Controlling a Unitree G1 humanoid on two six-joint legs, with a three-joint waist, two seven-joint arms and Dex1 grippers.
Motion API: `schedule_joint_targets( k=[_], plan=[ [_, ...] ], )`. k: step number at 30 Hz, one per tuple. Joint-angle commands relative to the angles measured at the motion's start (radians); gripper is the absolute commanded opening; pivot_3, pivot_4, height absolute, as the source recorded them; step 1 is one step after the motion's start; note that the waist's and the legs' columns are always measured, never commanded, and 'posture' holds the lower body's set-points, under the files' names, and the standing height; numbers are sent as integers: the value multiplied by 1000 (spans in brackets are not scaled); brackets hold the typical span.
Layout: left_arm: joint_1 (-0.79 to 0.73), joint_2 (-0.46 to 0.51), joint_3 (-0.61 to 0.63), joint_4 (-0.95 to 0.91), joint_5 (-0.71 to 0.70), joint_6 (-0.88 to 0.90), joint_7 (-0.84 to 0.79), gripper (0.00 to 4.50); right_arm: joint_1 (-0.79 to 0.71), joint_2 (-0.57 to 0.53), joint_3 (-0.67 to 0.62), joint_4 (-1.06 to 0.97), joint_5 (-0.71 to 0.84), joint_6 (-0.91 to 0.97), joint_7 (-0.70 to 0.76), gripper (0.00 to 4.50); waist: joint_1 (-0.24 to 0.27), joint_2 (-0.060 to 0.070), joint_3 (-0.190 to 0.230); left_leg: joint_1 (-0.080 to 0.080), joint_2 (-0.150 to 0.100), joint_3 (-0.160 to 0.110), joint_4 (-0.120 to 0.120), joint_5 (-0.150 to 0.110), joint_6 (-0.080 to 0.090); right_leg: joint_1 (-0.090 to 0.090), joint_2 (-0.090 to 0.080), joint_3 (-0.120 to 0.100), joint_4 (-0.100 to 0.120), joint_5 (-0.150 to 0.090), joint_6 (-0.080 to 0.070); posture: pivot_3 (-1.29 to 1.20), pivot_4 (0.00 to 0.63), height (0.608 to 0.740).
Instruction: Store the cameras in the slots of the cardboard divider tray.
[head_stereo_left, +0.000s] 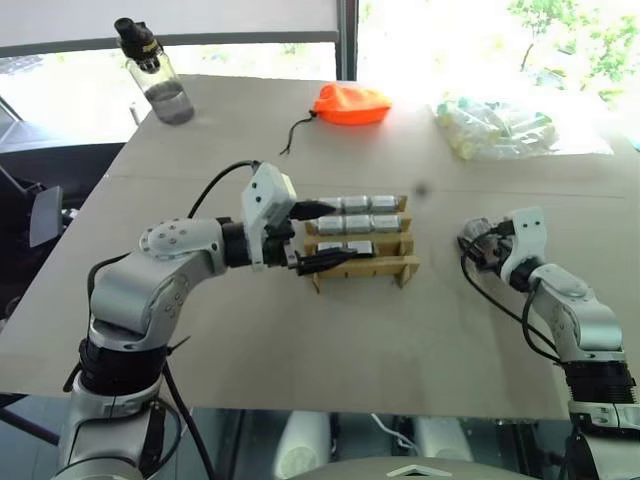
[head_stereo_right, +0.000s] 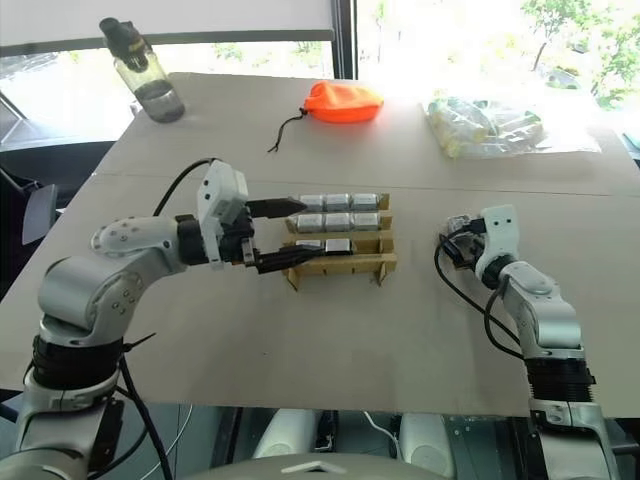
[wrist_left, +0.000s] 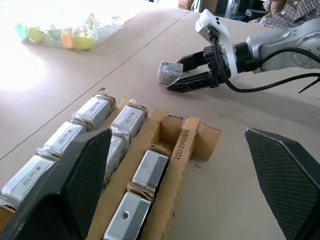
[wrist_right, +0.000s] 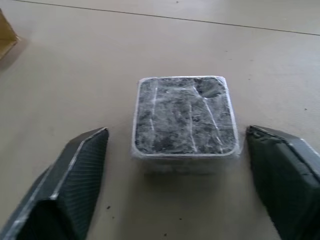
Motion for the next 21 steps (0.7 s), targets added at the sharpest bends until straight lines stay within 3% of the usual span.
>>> schedule_joint_targets(
  k=[1, 2, 3, 6, 12, 15, 21],
  plan=[
    [10, 17, 7, -25, -15, -18, 2, 4500, -5, -10, 2, -27, -17, -35, 21, 2631, 0, 0, 0, 0, 0, 0, 0, 0, 0, 0, 0, 0, 0, 0, 0, 0, 150, 726],
    [11, 17, 4, -22, -13, -22, 3, 4500, -2, -11, 2, -30, -21, -39, 26, 2111, 0, 0, 0, 0, 0, 0, 0, 0, 0, 0, 0, 0, 0, 0, 0, 0, 150, 726],
    [11, 14, 2, -18, -14, -25, 2, 4500, 3, -14, 4, -35, -27, -49, 33, 1877, 0, 0, 0, 0, 0, 0, 0, 0, 0, 0, 0, 0, 0, 0, 0, 0, 150, 726],
    [-9, -5, -18, 12, -12, -37, 1, 4500, 14, -53, 41, -44, -83, -116, 71, 1880, 2, 0, 0, 0, 0, 0, 0, 0, 0, 0, 0, 0, 0, 0, 0, 0, 150, 726],
    [-91, -50, -75, 109, -7, -74, -43, 4500, 11, -195, 134, -57, -329, -563, 109, 1880, 0, 0, 0, -1, -1, 1, 0, 0, 0, -1, 0, -1, 0, 0, 0, 0, 150, 726],
    [-194, -86, -123, 228, 10, -112, -98, 4500, -44, -285, 206, -28, -498, -852, 109, 1880, -2, 0, 1, 0, -1, 2, 0, 0, 0, -1, 0, -1, 0, 0, 0, 0, 150, 726],
    [-308, -139, -193, 385, 61, -180, -162, 4500, -173, -403, 331, 38, -771, -1213, 85, 1880, -5, 0, 1, 0, 0, 4, 0, 0, 0, -2, 1, -1, 0, 0, 0, 0, 150, 726]
  ],
)
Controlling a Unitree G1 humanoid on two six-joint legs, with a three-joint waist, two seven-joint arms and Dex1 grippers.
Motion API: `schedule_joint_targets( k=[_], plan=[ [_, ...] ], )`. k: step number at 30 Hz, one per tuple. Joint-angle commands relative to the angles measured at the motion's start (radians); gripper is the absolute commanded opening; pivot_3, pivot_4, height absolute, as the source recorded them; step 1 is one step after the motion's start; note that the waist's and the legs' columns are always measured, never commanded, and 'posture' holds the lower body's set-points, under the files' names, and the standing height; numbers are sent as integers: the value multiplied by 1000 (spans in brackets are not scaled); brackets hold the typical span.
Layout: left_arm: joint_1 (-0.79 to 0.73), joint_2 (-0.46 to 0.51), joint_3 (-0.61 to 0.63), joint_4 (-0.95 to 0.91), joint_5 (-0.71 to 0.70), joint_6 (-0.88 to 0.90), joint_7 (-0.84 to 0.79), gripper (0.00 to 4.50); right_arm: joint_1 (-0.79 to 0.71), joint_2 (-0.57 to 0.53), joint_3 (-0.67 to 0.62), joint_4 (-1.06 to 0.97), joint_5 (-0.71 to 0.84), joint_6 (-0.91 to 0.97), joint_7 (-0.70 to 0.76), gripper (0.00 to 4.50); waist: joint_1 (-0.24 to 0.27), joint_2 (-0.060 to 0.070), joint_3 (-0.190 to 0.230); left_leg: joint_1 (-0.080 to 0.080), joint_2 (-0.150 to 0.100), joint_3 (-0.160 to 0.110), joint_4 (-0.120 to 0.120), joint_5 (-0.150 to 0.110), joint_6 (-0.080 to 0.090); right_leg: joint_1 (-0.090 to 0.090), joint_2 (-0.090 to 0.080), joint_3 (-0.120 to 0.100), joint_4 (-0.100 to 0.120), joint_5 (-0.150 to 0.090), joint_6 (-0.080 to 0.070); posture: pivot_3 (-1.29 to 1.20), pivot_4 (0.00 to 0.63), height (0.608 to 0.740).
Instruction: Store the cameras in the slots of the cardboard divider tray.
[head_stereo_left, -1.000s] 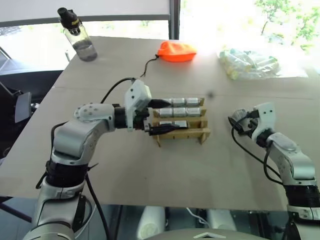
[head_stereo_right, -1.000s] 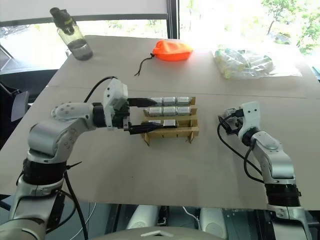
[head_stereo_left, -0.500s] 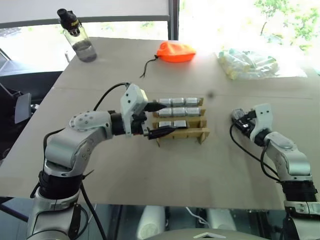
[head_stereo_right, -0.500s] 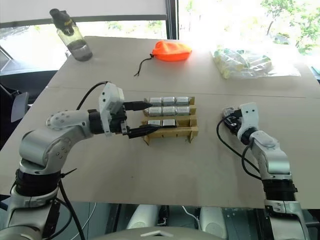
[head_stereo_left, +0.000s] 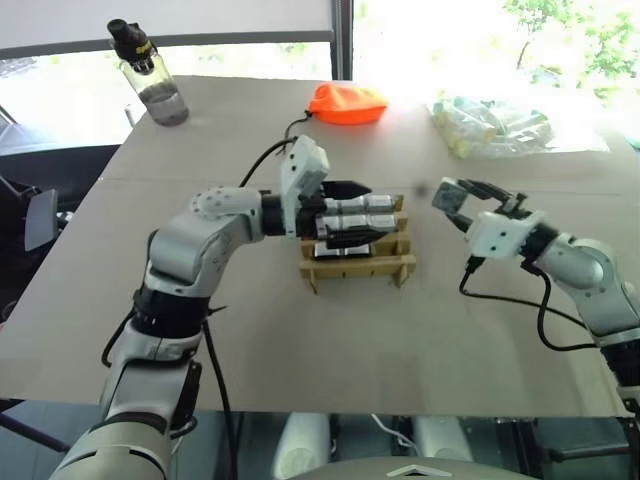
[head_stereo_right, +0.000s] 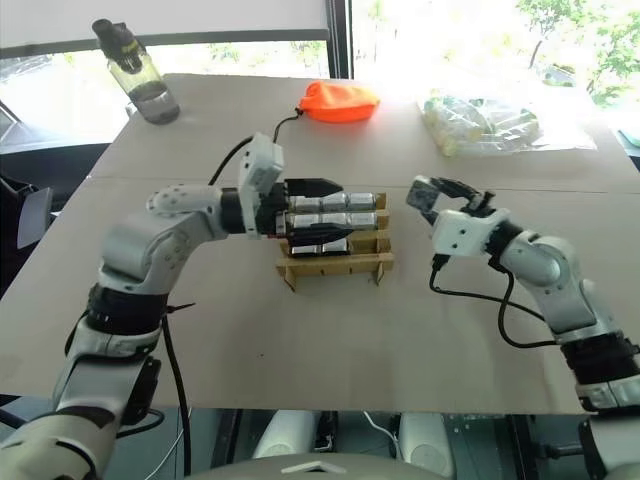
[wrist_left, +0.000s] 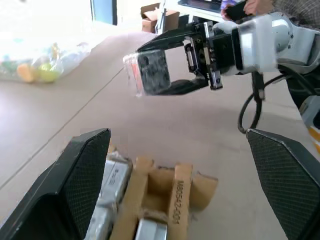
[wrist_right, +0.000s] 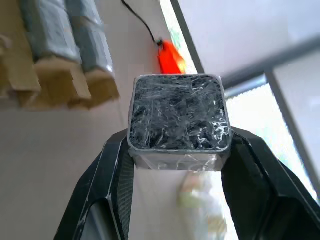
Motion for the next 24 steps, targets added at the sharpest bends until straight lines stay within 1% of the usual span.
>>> schedule_joint_targets(
  k=[1, 5, 9, 13, 18, 24],
  plan=[
    [-44, -12, -30, 57, 31, -55, -47, 4500, -64, -57, 52, 15, -153, -207, -23, 1880, 1, 0, 0, 0, 0, 0, 0, 0, 0, 0, 0, 0, -1, 0, 0, 0, 150, 726],
    [-78, -28, -63, 108, 68, -98, -83, 4500, -132, -50, 70, 30, -219, -305, -57, 1880, 4, 0, 0, -2, 0, 0, 0, 0, 0, -1, 0, -1, -2, 0, 0, 0, 150, 726],
    [-99, -34, -83, 127, 79, -103, -123, 4500, -166, -44, 93, 55, -258, -358, -62, 1880, 5, 0, 0, -2, 0, 0, 0, 0, 0, -1, 0, -1, -1, 0, 0, 0, 150, 726],
    [-107, -27, -118, 139, 142, -133, -133, 4500, -190, -34, 110, 68, -303, -404, -77, 1880, 6, 0, 0, -2, 0, 0, 0, 0, 0, -1, 0, -1, -2, 0, 0, 0, 150, 726],
    [-121, -52, -123, 151, 165, -129, -123, 4500, -215, -12, 122, 85, -374, -433, -117, 1880, 5, 0, 0, -2, 0, 0, 0, 0, 0, -1, 0, -1, -1, 0, 0, 0, 150, 726],
    [-102, -55, -138, 124, 182, -127, -139, 4500, -224, 14, 130, 80, -390, -432, -136, 1880, 6, 0, 0, -2, 0, 0, 1, 0, 0, -1, -1, -1, -1, 0, 0, 0, 150, 726]
  ],
)
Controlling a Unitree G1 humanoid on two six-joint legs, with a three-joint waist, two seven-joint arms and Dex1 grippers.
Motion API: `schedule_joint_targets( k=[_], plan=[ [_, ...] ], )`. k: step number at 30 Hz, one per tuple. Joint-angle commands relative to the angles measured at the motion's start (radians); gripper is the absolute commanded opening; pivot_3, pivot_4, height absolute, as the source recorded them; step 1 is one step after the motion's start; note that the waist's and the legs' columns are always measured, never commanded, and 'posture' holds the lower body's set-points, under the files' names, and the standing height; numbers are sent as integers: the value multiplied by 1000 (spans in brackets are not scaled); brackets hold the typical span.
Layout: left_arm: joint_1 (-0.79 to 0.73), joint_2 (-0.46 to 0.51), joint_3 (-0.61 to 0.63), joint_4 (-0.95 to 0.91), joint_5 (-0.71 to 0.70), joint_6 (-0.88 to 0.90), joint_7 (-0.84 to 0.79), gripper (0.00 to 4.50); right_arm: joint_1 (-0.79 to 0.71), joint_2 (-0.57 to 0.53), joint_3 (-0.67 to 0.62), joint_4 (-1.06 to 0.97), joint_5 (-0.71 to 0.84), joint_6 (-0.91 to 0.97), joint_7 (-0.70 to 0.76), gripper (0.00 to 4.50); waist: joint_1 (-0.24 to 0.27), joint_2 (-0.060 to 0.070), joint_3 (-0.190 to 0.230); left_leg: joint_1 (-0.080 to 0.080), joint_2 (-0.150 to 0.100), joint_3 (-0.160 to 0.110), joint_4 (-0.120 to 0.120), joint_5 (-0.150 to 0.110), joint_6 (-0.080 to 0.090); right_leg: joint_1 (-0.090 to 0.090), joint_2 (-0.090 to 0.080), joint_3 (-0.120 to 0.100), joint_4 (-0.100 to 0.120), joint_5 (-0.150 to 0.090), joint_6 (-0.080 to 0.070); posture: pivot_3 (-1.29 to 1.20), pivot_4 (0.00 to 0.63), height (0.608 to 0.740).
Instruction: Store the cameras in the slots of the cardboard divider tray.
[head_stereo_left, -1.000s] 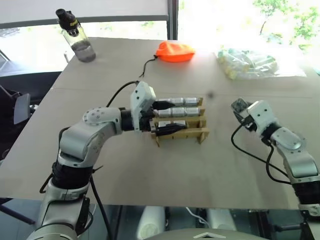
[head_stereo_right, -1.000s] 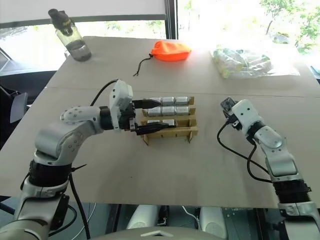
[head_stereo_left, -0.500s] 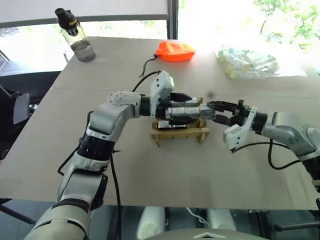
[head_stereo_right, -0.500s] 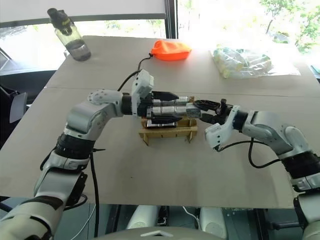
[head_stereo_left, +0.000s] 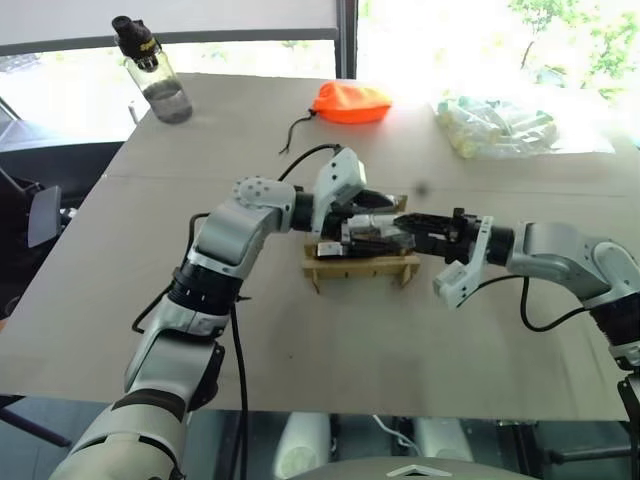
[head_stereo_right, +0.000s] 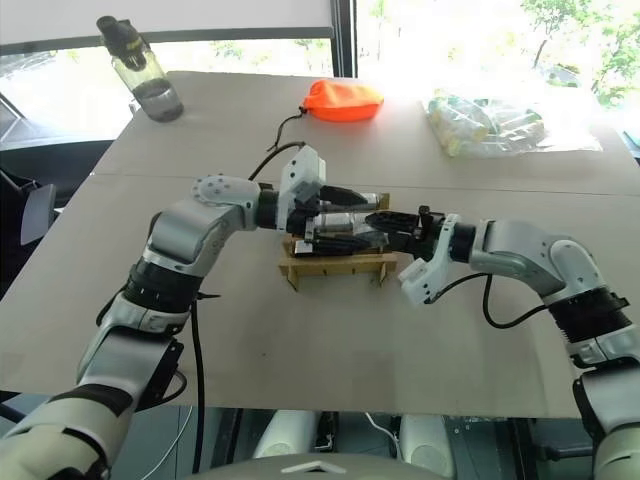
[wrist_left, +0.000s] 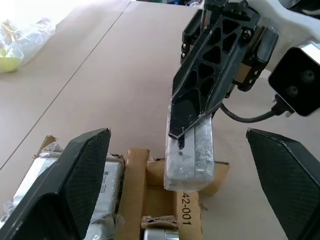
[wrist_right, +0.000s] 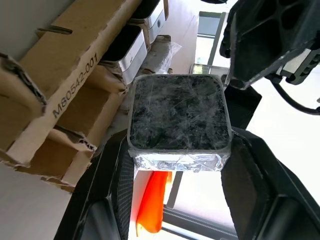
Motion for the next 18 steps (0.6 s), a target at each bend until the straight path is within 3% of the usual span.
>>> schedule_joint_targets(
  k=[1, 6, 9, 14, 18],
  plan=[
    [0, 6, -5, -41, 7, -11, -14, 4500, -23, 9, -9, -21, 2, -8, -22, 1880, -1, 0, 0, 0, 0, 0, 0, 0, 0, 0, 0, 0, 0, 0, 0, 0, 150, 726],
    [-6, 3, -4, -30, 13, -14, -15, 4500, -17, 32, 0, -30, -5, 3, -18, 1880, -1, 0, 0, 0, 0, 0, 0, 0, 0, 0, 0, 0, 0, 0, 0, 0, 150, 726],
    [-11, 5, -2, -15, 23, -19, -18, 3255, -9, 42, 4, -32, -6, 13, -13, 1880, -1, 0, 0, 0, 0, 0, 0, 0, 0, 0, 0, 0, 0, 0, 0, 0, 150, 726],
    [4, 14, -16, -25, 27, -13, -40, 744, -7, 26, -13, -34, 15, 16, -9, 1880, -1, 0, 0, 0, 0, 0, 0, 0, 0, 0, 0, 0, 0, 0, 0, 0, 150, 726],
    [6, 14, -24, -24, 37, -11, -46, 744, 6, 12, -26, -39, 22, 38, -1, 1880, -1, 0, 0, 0, 0, 0, 0, 0, 0, 0, 0, 0, 0, 0, 0, 0, 150, 726]
  ],
)
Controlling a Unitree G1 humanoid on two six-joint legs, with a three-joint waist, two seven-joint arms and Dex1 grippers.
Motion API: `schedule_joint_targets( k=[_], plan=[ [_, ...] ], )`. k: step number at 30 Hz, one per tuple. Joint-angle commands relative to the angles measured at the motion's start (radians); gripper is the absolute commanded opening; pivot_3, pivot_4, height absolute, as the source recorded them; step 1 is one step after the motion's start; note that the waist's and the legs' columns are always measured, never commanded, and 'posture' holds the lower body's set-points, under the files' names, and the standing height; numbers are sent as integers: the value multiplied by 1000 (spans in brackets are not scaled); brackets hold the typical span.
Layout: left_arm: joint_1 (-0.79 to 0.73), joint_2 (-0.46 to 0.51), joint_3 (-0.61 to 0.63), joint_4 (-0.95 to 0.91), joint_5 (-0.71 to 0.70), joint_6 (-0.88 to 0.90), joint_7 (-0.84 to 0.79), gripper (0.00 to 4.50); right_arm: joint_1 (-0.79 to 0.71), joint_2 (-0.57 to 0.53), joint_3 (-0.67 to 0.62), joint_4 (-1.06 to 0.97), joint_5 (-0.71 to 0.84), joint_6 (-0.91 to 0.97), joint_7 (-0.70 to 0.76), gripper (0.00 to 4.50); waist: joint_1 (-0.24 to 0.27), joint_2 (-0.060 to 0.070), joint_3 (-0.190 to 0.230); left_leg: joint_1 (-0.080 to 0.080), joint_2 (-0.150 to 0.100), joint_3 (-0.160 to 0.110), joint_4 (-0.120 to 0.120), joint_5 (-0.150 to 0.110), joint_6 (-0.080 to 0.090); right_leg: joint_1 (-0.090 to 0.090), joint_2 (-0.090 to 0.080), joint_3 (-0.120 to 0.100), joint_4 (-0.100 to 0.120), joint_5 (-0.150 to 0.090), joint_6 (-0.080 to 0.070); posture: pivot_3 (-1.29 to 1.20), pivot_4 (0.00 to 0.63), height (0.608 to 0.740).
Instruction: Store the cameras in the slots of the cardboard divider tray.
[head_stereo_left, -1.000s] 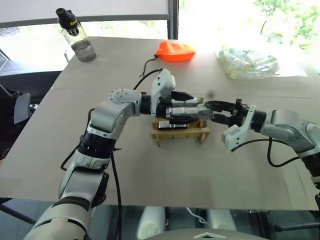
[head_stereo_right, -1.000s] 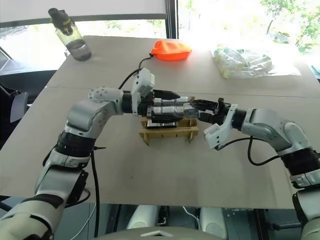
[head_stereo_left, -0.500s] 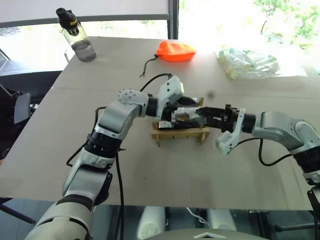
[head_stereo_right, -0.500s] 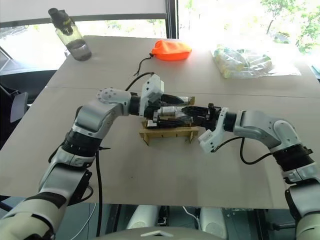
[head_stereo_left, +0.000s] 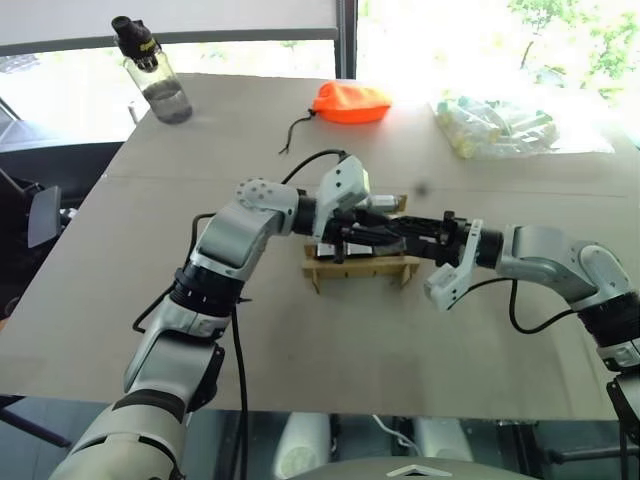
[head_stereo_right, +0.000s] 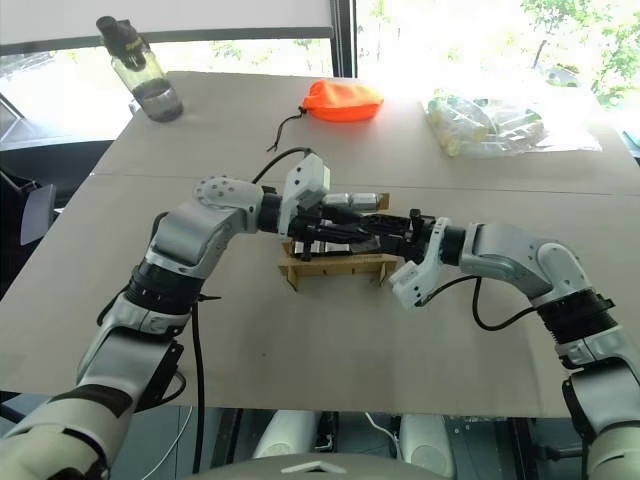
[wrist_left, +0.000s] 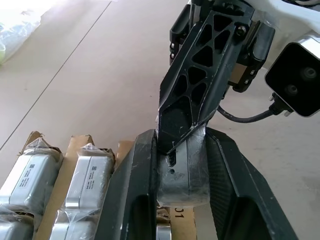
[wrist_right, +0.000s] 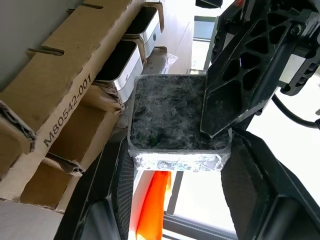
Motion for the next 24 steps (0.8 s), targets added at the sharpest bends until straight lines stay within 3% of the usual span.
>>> schedule_joint_targets(
  k=[1, 5, 10, 17, 24],
  plan=[
    [3, 11, -9, -20, 7, -2, -13, 744, 9, -27, -43, -40, 33, 31, 2, 2380, 1, 0, 0, 0, 0, 0, 0, 0, 0, 0, 0, 0, 0, 0, 0, 0, 150, 726],
    [-2, 10, -3, -17, 8, -14, -13, 744, 64, -18, -73, -46, 186, 102, 37, 4264, 1, 0, 0, 0, 0, 0, 0, 0, 0, 0, 0, 0, 0, 0, 0, 0, 150, 726],
    [-21, 2, 17, 7, 21, -34, 23, 744, 244, 5, -120, -216, 601, 436, 226, 4340, 3, 0, 0, -1, 0, -2, 0, 0, 0, 1, 0, -2, -1, 0, 0, 0, 150, 726],
    [-41, -28, 22, 22, 28, -74, 35, 744, 586, -20, -306, -513, 1227, 1008, 376, 4340, 9, 0, 0, -1, 0, -6, 1, 0, 0, 3, 0, -4, -1, 0, 0, 0, 150, 726],
    [-40, -45, 14, 39, 39, -96, 28, 744, 899, 12, -381, -630, 1450, 1147, 478, 4340, 10, 0, 0, 0, 0, -6, 1, -2, 3, 4, 0, -4, -1, 0, 0, 0, 150, 726]
  ],
)
